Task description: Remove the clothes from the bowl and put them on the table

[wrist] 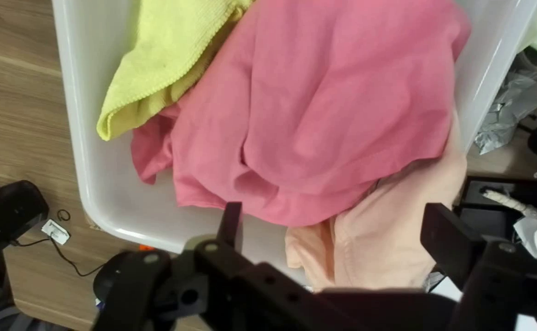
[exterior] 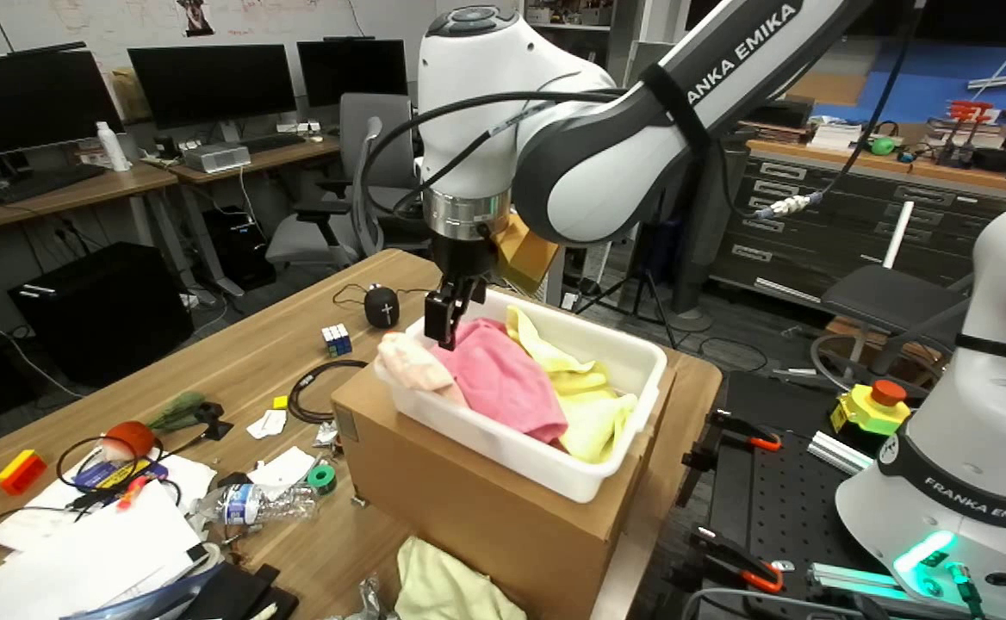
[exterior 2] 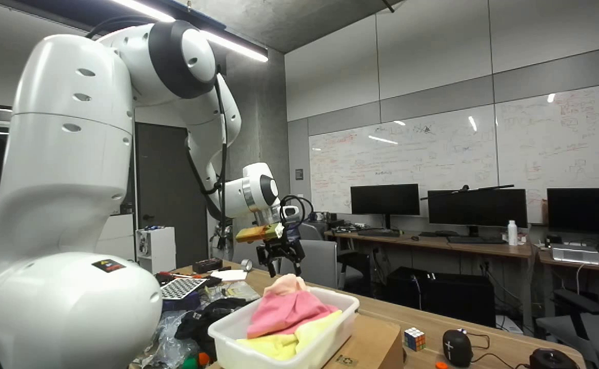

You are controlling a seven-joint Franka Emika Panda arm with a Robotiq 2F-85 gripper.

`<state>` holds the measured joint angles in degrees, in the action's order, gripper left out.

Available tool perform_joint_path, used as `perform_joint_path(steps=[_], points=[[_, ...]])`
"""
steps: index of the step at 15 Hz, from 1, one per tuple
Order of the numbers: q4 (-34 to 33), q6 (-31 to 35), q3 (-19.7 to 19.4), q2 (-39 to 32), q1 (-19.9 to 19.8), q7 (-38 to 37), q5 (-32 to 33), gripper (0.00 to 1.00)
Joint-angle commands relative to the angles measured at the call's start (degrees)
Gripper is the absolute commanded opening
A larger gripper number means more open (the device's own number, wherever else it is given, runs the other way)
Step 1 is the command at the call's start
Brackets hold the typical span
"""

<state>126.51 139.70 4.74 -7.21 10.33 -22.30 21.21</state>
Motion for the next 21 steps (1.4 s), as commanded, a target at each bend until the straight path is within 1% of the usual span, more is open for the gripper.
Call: perform_joint_path(steps=[1, 5, 9, 16, 21], points=[[-1.2, 3.8, -0.7, -1.4, -0.9, -0.3, -0.4, 1.00], [-1.9, 5.5, -1.6, -3.3, -1.9, 0.3, -1.5, 1.00], [-3.2, 4.9, -2.1, -5.3, -2.4, 1.0, -3.6, 1.00], [-5.8, 2.3, -2.3, -8.5, -2.7, 2.4, -10.0, 1.00], [-6.8, 1.1, -3.9, -11.2, -2.5, 1.2, -10.0, 1.00]])
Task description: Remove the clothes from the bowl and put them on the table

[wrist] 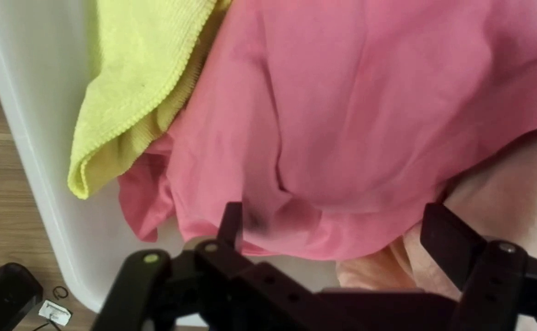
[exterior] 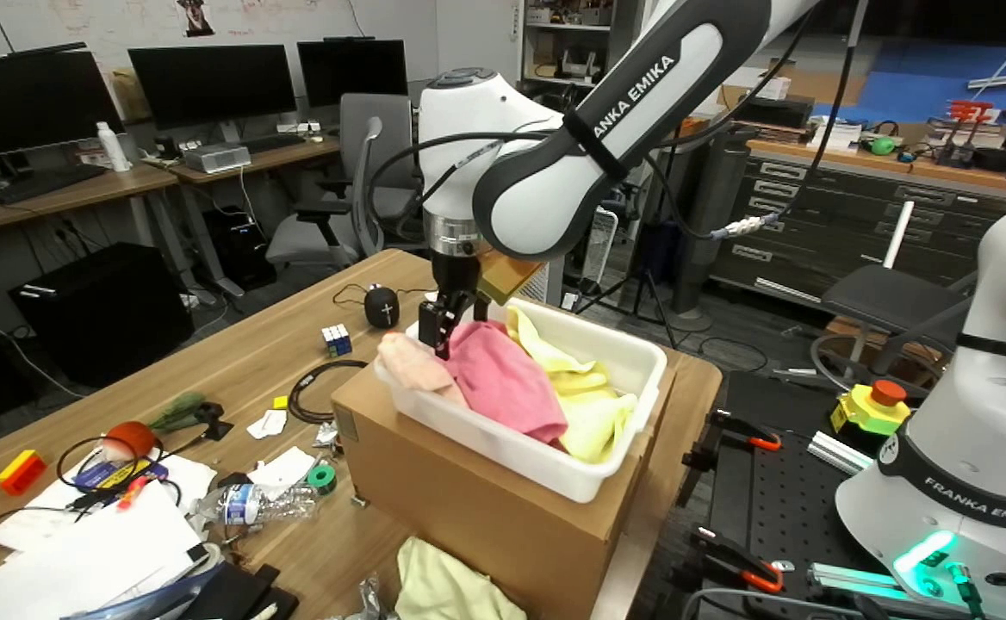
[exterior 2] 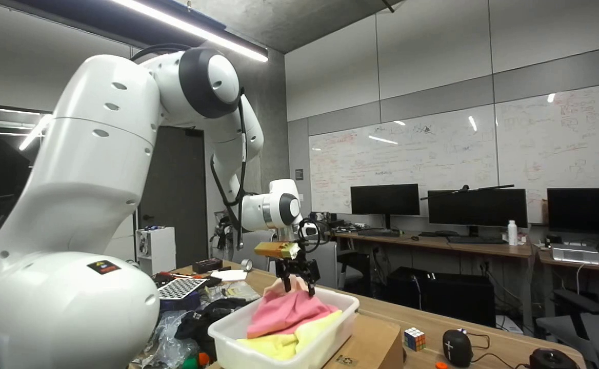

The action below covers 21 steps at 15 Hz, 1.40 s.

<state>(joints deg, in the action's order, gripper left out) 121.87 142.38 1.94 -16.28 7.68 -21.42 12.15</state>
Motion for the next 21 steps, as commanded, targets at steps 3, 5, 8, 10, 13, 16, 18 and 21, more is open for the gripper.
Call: perform_joint_path(steps=[3, 5, 8, 10, 13, 16, 18, 21], points=[[-2.1, -1.9, -2.0, -3.8, 0.1, 0.4, -0.8, 1.00], [-2.2, -2.2, -2.4, -4.9, 0.1, 0.7, -1.2, 1.00], [-2.3, -2.6, -2.5, -6.0, 0.0, 1.2, -1.8, 1.00], [-2.4, -2.7, -2.6, -6.5, 0.2, 1.0, -1.5, 1.00], [-2.5, -2.9, -2.6, -7.0, 0.2, 1.1, -1.6, 1.00], [-2.3, -2.6, -2.9, -7.1, 0.5, 0.9, -0.9, 0.74], [-2.2, -2.5, -2.8, -7.1, 0.5, 0.9, -0.9, 0.57], [-2.0, -2.5, -2.7, -7.1, 0.4, 1.1, -1.3, 0.35]])
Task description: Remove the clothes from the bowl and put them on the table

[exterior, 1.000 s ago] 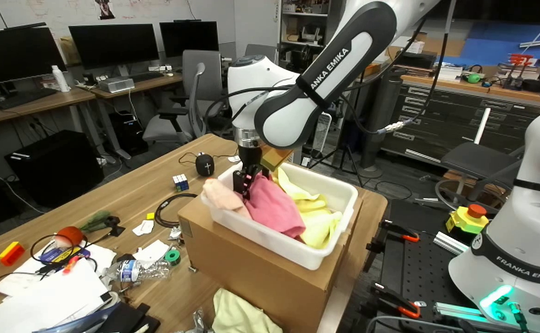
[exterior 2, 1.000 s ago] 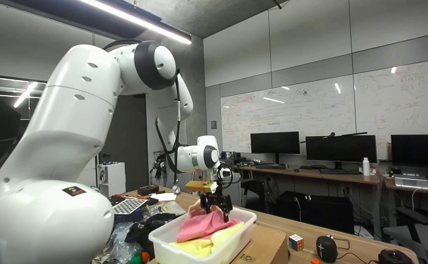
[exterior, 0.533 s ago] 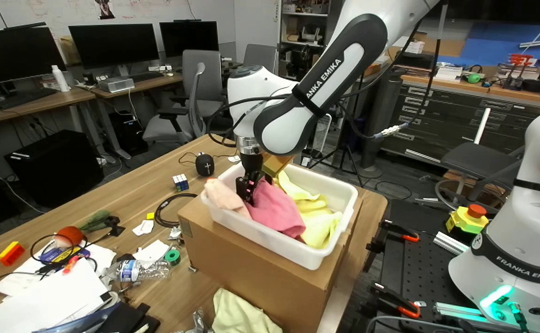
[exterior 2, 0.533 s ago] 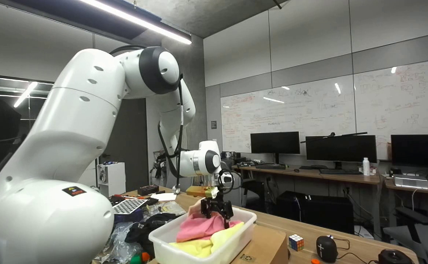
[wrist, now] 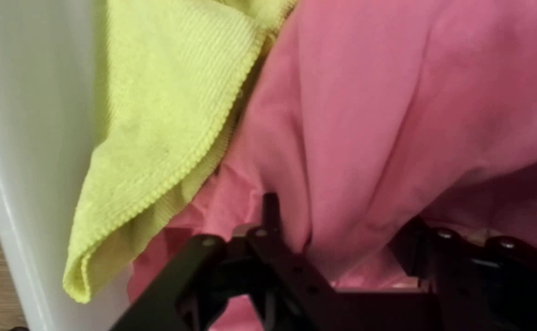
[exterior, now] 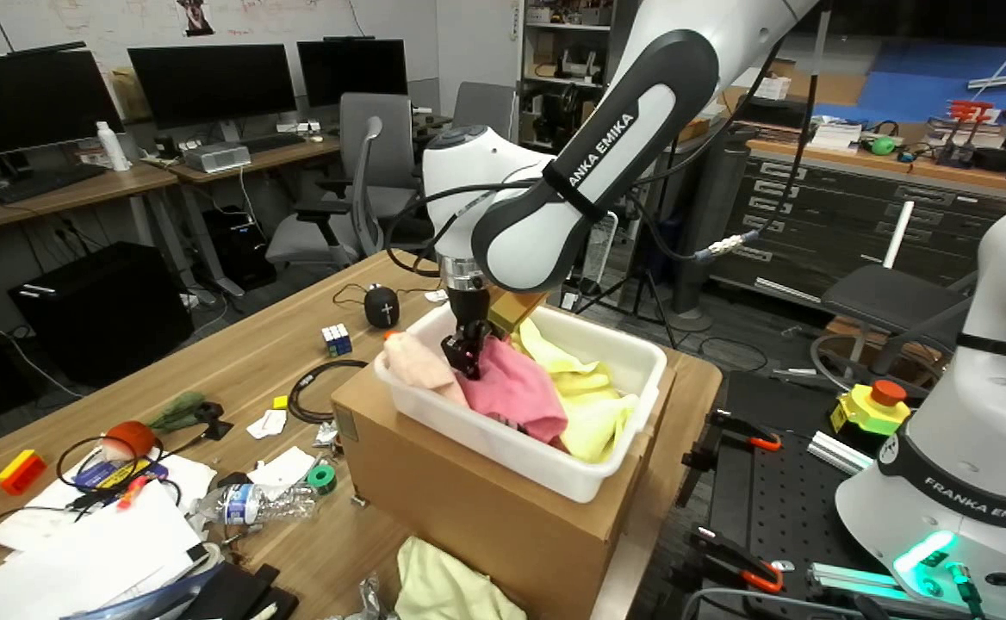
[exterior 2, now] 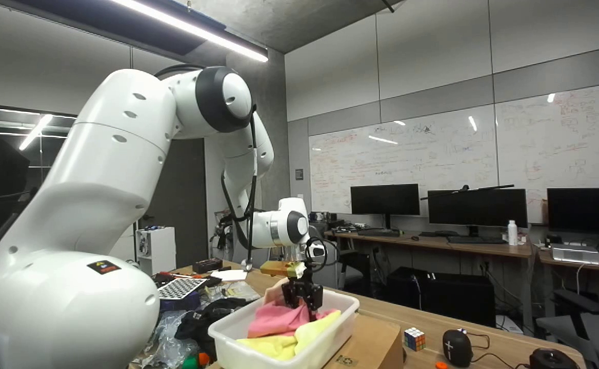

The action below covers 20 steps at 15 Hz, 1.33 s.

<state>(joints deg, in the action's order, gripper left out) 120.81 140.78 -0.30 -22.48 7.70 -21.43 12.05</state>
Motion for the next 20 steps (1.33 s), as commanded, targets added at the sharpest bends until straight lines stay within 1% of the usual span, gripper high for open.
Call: perform_joint_path(steps=[1, 4, 6, 8, 9, 13, 16, 18, 20], points=[[-1.0, -1.4, -0.2, -0.8, 0.1, 1.8, -1.7, 0.28], [-1.0, -2.8, 0.5, -0.4, -0.4, 3.4, -3.0, 0.05], [-1.1, -3.8, 1.0, 0.3, -0.7, 4.9, -4.3, 0.03], [-0.9, -4.8, 1.7, 1.8, -1.1, 7.0, -6.2, 0.06], [-0.6, -5.1, 2.0, 3.0, -1.2, 8.1, -7.2, 0.06], [1.5, -4.3, 2.7, 9.4, -0.8, 9.8, -8.7, 0.06], [3.3, -2.7, 3.6, 15.0, -0.5, 9.3, -8.7, 0.06], [4.2, -2.0, 4.5, 18.3, -0.6, 9.6, -10.0, 0.06], [3.6, -2.4, 5.3, 20.7, -0.8, 10.4, -12.6, 0.06]])
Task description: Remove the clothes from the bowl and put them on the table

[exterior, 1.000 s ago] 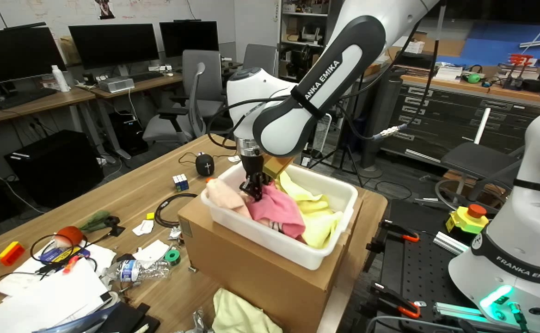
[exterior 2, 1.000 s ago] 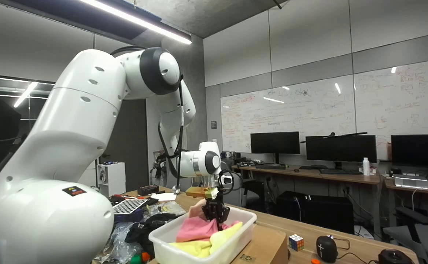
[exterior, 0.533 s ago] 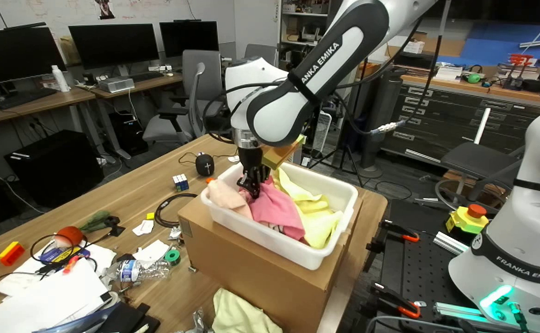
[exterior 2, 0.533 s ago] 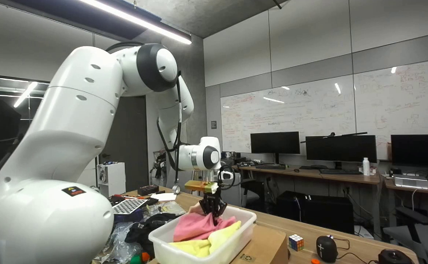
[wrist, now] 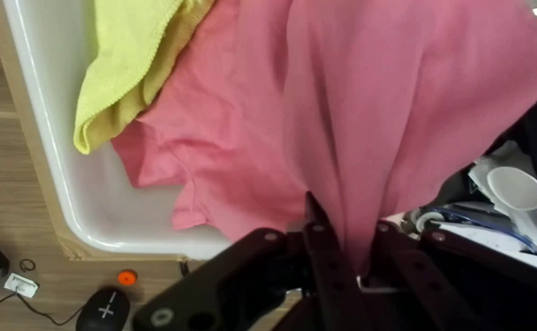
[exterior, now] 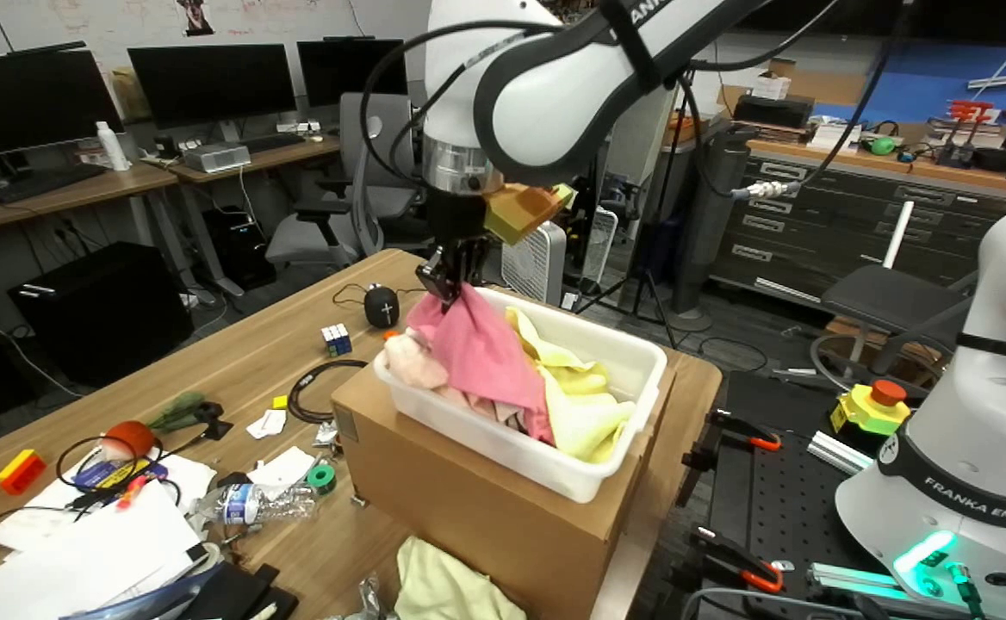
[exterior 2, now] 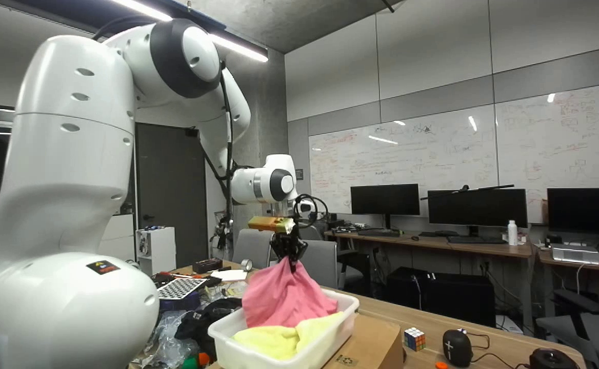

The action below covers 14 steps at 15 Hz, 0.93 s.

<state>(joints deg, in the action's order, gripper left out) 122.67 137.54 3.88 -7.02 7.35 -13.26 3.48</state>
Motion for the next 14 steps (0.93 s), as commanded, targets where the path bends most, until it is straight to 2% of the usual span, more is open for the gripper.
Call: perform_joint_path(steps=[1, 10, 14], points=[[1.9, 1.2, 1.4, 6.4, -0.4, 2.7, -5.6, 0.06], [0.6, 1.2, 2.7, 10.8, 0.4, 4.9, -23.3, 0.06], [-1.5, -4.7, 3.6, 10.1, 1.5, 7.7, -27.8, 0.06]])
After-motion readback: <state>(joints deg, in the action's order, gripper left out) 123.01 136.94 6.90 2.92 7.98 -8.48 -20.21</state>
